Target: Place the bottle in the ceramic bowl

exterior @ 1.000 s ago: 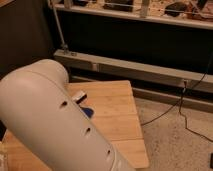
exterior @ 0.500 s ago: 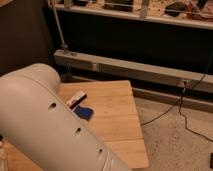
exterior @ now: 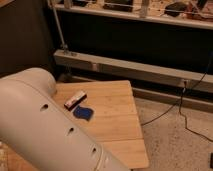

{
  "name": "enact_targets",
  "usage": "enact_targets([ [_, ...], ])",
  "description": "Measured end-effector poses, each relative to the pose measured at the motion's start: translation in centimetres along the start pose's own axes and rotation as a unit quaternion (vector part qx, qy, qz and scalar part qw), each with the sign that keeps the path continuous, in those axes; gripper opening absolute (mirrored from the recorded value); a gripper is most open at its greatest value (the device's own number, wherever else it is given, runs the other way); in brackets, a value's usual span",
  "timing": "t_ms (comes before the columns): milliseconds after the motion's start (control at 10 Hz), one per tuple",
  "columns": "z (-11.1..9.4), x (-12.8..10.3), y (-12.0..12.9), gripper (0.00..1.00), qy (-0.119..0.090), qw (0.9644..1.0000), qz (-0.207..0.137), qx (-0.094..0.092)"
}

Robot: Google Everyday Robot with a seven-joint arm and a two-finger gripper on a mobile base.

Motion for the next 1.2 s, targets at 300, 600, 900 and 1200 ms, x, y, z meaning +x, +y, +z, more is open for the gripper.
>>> enact_targets([
  [300,0.00,0.02,0.01,0.65,0.000,1.0000,0.000,0.000],
  [600,0.59,-0.20,0.14,0.65,-0.001,1.0000,-0.002,0.002],
  [900,0.56,-0.29,0.00,0.65,-0.001,1.0000,-0.001,0.002],
  [1200,0.63,-0.18,0.04,0.65,0.000,1.0000,-0.002,0.003],
])
